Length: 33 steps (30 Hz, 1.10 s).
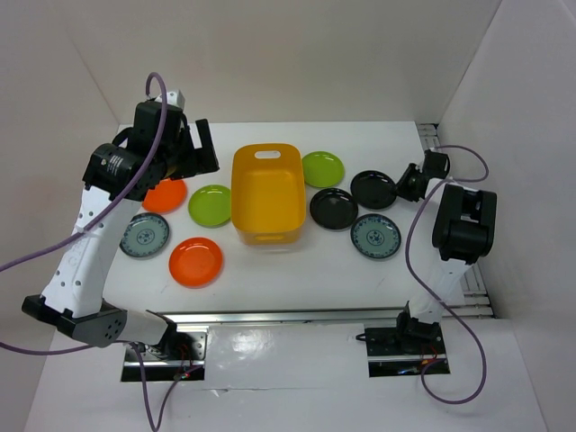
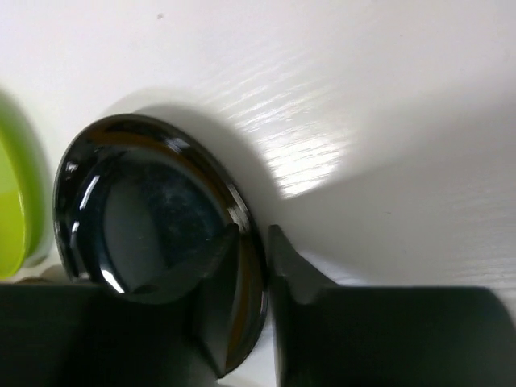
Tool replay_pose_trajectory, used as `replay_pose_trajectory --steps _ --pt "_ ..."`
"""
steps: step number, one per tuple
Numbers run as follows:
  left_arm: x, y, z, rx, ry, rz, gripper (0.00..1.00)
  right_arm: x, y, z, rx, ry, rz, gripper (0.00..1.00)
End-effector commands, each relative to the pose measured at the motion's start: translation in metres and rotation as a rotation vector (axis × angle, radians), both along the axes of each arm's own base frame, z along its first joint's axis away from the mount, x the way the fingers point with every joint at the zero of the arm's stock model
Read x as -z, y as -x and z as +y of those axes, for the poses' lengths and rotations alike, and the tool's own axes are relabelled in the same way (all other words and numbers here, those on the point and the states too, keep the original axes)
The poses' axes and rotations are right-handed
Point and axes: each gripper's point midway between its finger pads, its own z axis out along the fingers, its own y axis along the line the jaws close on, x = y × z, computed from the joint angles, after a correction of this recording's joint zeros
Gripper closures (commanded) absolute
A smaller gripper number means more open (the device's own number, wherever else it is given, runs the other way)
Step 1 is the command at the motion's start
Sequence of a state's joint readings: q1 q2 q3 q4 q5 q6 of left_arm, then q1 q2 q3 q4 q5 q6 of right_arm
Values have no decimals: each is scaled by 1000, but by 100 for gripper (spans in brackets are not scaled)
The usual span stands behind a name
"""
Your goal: Place the plates into the plastic bin on the countertop
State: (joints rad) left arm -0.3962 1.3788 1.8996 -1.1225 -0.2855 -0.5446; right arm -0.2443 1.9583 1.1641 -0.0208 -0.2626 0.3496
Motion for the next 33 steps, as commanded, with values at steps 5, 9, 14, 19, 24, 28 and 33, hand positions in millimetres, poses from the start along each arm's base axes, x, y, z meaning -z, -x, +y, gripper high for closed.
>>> replay_pose_trajectory --steps 5,9,14,19,24,28,33 --pt "-8 -4 6 -11 -32 -48 0 39 17 -8 41 46 145 100" --pt "-5 -5 7 -18 -41 -42 0 30 14 -24 137 86 178 100" --pt "7 -13 2 -9 -52 -3 0 -39 -13 -22 200 167 87 100" --pt "3 -19 -5 10 -35 -3 0 -109 -28 -14 249 142 -74 100" --pt "-2 -20 -10 21 -8 -16 0 -188 -41 16 168 122 -269 100" --pt "-3 -24 -10 0 6 -27 0 -253 -41 86 -8 120 -451 100" --pt "6 -35 8 -89 51 -15 0 -266 -36 224 -374 146 -476 100"
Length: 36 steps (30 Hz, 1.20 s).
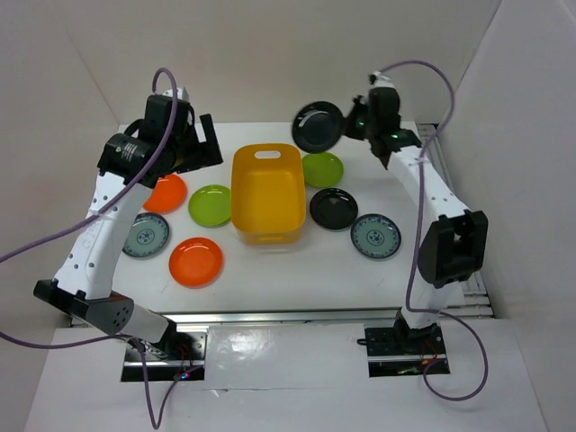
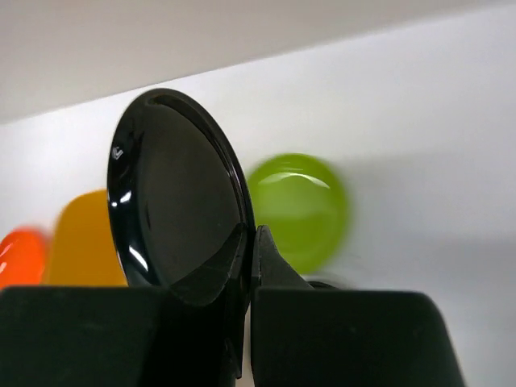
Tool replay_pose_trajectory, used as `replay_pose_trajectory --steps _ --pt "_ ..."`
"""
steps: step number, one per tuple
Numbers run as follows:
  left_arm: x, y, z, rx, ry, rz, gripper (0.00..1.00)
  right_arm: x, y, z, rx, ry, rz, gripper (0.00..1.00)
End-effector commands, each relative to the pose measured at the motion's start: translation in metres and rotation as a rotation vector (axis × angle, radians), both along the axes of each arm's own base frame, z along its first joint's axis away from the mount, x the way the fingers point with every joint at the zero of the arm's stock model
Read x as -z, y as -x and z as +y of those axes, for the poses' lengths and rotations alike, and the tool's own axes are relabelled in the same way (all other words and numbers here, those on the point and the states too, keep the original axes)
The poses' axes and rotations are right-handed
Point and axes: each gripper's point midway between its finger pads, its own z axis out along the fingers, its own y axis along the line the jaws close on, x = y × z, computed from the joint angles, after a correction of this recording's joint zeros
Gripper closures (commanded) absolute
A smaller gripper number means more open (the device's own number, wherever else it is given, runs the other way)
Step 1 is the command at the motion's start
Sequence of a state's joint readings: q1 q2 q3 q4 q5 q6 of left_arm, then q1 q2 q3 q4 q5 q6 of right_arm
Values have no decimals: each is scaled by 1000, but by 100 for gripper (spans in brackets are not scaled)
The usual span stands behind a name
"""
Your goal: Place the plates into the plastic bin on the countertop
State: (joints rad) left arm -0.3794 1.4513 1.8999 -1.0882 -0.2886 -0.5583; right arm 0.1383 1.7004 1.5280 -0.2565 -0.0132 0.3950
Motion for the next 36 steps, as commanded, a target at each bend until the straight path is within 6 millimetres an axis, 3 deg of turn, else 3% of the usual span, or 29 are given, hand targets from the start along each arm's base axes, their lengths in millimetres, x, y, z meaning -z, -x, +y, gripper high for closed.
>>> replay_pose_trajectory --steps 1,3,4,6,7,11,14,16,17,19,20,25,26,29,32,33,36 --pt "-1 -19 13 -75 62 -19 0 -41 3 95 -248 78 -89 100" --pt "8 -32 22 -86 105 10 0 -31 8 130 -313 104 -76 100" --pt "3 -41 25 -98 136 -6 0 -17 5 140 -331 109 -53 100" --pt "15 -59 35 -136 185 19 0 -11 5 156 -358 113 -35 100" --pt "8 -73 44 -150 232 -12 0 6 4 167 -375 135 -6 100" --pt "25 -107 74 -228 278 12 0 31 7 194 -441 180 36 100" --pt "53 -123 107 -315 282 66 0 47 8 202 -450 211 62 100" --pt "71 -123 132 -388 283 95 0 60 9 202 -465 222 85 100" --pt "90 -119 139 -412 282 137 0 73 8 203 -467 228 107 100" --pt "102 -112 156 -454 284 151 0 91 9 208 -484 247 134 100" --pt "116 -104 160 -469 283 182 0 87 8 210 -495 247 123 100" --pt "123 -77 186 -552 273 196 0 107 13 215 -509 257 154 100" --pt "130 -69 191 -569 284 215 0 122 14 214 -512 267 190 100" --pt "128 -52 198 -602 302 208 0 127 13 216 -520 264 197 100" --pt "117 -42 201 -614 296 176 0 134 14 224 -539 262 205 89" --pt "123 -36 203 -626 297 191 0 130 13 225 -538 259 197 79" --pt "123 -23 202 -652 312 194 0 127 13 233 -564 229 192 73"
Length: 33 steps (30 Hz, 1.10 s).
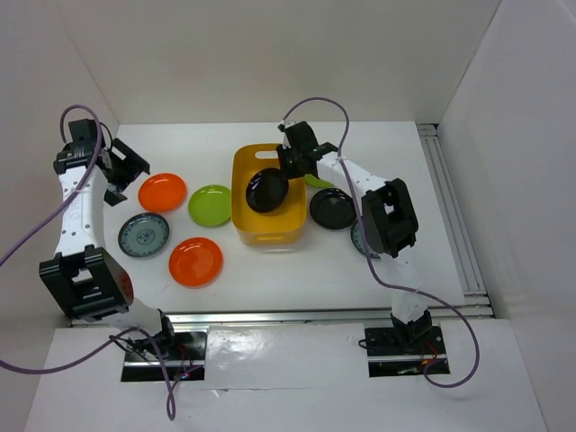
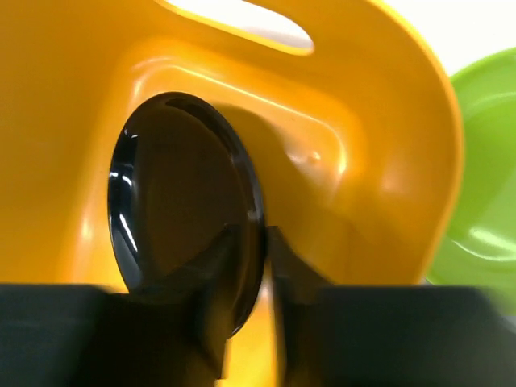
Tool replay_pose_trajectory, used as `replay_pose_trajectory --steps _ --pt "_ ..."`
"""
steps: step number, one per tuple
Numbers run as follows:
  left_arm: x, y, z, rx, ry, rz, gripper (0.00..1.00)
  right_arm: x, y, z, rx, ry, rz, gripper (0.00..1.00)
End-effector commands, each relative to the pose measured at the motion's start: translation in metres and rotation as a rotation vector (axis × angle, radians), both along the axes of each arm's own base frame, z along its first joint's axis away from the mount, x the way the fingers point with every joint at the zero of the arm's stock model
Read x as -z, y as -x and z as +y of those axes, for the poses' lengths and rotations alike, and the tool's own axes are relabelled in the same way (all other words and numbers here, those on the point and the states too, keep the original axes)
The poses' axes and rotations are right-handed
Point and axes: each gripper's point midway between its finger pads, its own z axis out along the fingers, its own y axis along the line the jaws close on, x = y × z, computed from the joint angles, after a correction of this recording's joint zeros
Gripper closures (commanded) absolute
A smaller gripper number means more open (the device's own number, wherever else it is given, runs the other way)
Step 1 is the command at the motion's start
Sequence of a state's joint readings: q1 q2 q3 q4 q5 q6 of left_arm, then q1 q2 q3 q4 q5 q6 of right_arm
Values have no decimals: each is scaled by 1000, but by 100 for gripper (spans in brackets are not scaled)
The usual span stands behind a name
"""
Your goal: Place the plates into the plastic bin on the countertop
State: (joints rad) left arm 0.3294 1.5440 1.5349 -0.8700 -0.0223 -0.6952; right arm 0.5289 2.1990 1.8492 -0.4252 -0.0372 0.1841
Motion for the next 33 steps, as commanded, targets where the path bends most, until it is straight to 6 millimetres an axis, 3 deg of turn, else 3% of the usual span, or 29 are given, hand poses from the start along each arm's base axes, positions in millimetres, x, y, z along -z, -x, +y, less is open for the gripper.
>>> replay_pose_trajectory --steps 1,2,4,5,8,9,10,12,13,15,16,18,19,20,22,23,24,26,27,32,33 --pt "-1 17 1 -57 24 -9 0 -36 -9 28 -51 -68 -72 66" --pt "2 23 -1 -58 28 5 0 -41 -11 29 -52 -75 -84 46" --pt "6 38 1 -100 45 5 0 -57 -8 44 -80 -97 -106 20" --pt "8 44 -2 -108 54 17 0 -62 -8 47 -89 -110 -113 0" --pt "19 73 -7 -171 77 72 0 -93 0 67 -126 -141 -158 0" --pt "22 81 -6 -200 82 85 0 -114 6 74 -141 -160 -186 0" --pt "35 93 -11 -223 107 123 0 -129 7 76 -153 -180 -203 0" --pt "41 113 -13 -275 129 136 0 -148 17 82 -174 -203 -227 0" --pt "56 127 -16 -320 159 179 0 -170 29 88 -199 -229 -253 0" --pt "69 139 -19 -346 185 205 0 -187 41 90 -221 -250 -271 0" --pt "75 145 -20 -367 214 215 0 -206 54 91 -247 -275 -288 0" --pt "99 154 -24 -381 245 243 0 -205 67 87 -272 -286 -275 0" --pt "104 157 -25 -393 276 236 0 -225 83 89 -307 -334 -288 0" --pt "120 165 -31 -397 302 259 0 -215 91 87 -322 -333 -268 0" --pt "128 153 -26 -396 314 188 0 -218 108 86 -358 -353 -264 0" --pt "132 154 -24 -403 309 172 0 -236 118 81 -364 -384 -294 0" --pt "129 147 -22 -396 305 140 0 -221 125 78 -375 -376 -263 0" --pt "135 139 -14 -398 281 107 0 -228 137 71 -388 -389 -271 0" --pt "133 136 -10 -401 266 91 0 -214 139 69 -390 -366 -245 0" --pt "148 132 2 -457 252 50 3 -210 154 59 -415 -348 -222 0" --pt "152 129 3 -468 253 30 3 -200 156 58 -414 -338 -203 0"
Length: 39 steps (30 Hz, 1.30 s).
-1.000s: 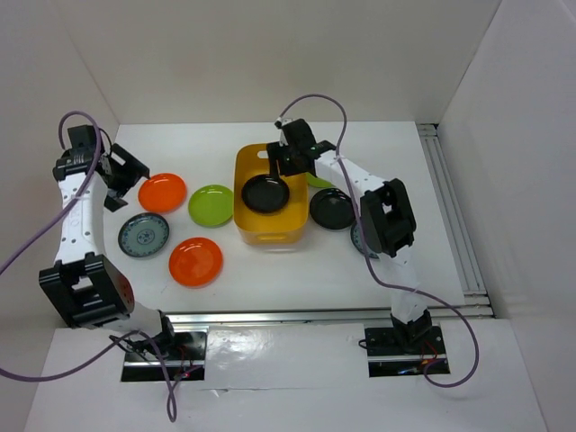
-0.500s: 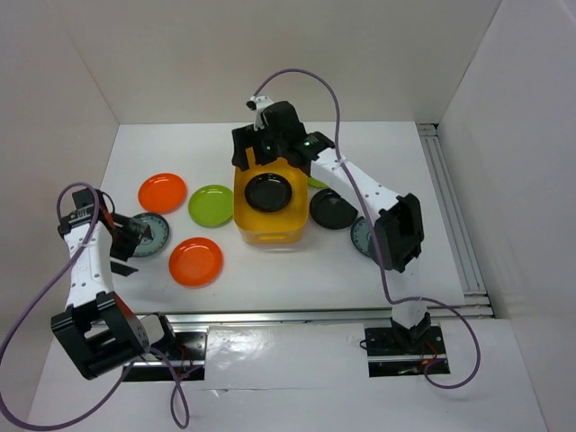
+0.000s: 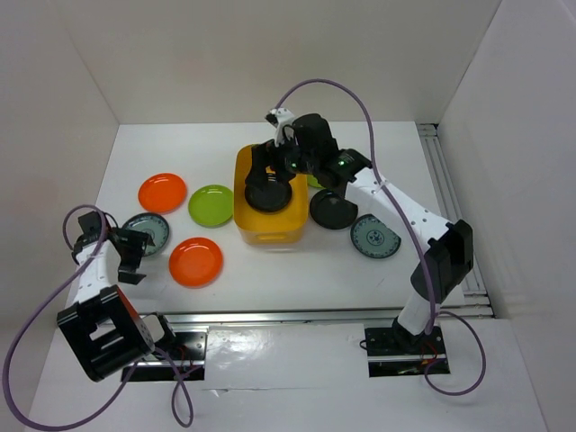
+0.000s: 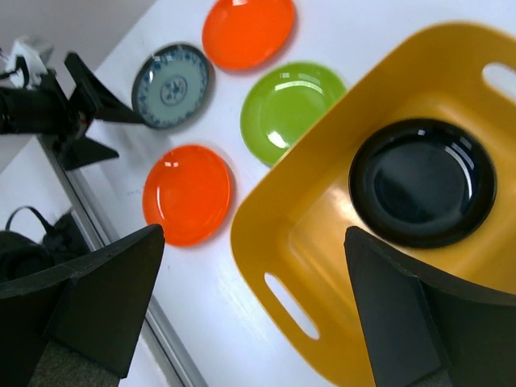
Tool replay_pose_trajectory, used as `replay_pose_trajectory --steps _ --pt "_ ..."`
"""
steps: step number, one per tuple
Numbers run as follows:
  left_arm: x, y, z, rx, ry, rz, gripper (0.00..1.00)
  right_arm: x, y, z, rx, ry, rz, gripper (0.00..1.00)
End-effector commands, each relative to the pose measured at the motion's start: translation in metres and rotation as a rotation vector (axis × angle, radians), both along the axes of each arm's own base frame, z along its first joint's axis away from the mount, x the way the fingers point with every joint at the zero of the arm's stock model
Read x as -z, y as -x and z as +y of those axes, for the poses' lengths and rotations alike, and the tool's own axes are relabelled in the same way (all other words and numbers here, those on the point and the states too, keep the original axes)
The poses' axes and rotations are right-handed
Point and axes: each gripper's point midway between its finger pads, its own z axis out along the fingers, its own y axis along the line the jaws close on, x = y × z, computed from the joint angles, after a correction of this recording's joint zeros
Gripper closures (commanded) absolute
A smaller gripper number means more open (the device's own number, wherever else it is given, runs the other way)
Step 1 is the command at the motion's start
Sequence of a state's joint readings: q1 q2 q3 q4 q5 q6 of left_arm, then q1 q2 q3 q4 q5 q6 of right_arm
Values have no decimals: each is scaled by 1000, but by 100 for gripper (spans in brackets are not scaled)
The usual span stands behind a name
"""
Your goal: Place the plates into the plastic bin on the countertop
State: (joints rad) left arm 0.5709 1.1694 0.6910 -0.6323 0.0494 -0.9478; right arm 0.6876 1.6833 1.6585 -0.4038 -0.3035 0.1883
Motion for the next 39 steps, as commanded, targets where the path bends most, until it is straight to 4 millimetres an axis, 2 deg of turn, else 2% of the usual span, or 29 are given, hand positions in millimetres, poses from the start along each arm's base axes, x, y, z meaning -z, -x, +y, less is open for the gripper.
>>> replay_pose_trajectory --steps 1,2,3,4,5,6,8,12,13,18,20,25,31,32,35,37,39 --pt "0 -17 14 -64 -42 -99 3 -3 13 -2 -38 -11 -13 0" --pt "3 -17 16 -94 -42 -100 4 -7 16 -2 -46 -20 -18 0" --pt "12 -14 13 -106 -27 -85 4 -1 17 -3 -46 -11 -7 0" --pt "10 -18 16 -115 -33 -105 4 -1 23 -2 -55 -14 -10 0" --pt "17 -17 15 -115 -27 -95 4 3 25 -2 -64 -11 -1 0" --pt "23 -15 17 -136 -30 -85 5 -6 27 -1 -75 -29 -16 0" --pt "17 -25 23 -135 -56 -130 5 0 33 0 -81 -29 -2 0" --pt "24 -29 26 -153 -48 -134 6 8 58 21 -153 -20 15 0" --pt "26 -31 27 -153 -42 -123 6 14 56 20 -145 -5 27 0" --pt "35 -34 33 -162 -50 -101 6 6 57 24 -151 -11 2 0" --pt "38 -36 36 -166 -54 -92 8 10 56 25 -151 -5 9 0" --pt "55 -31 32 -176 -17 -33 25 10 58 24 -141 1 3 0" --pt "63 -25 31 -180 -15 -12 37 7 56 22 -121 2 -10 0" --pt "66 -24 30 -180 -9 -1 40 -1 55 20 -113 -8 -26 0" --pt "70 -23 29 -180 2 19 44 -4 52 17 -103 -7 -26 0" --pt "73 -19 28 -183 9 52 55 -17 52 17 -103 -27 -48 0" --pt "69 -19 31 -187 3 61 55 -20 53 14 -93 -25 -52 0"
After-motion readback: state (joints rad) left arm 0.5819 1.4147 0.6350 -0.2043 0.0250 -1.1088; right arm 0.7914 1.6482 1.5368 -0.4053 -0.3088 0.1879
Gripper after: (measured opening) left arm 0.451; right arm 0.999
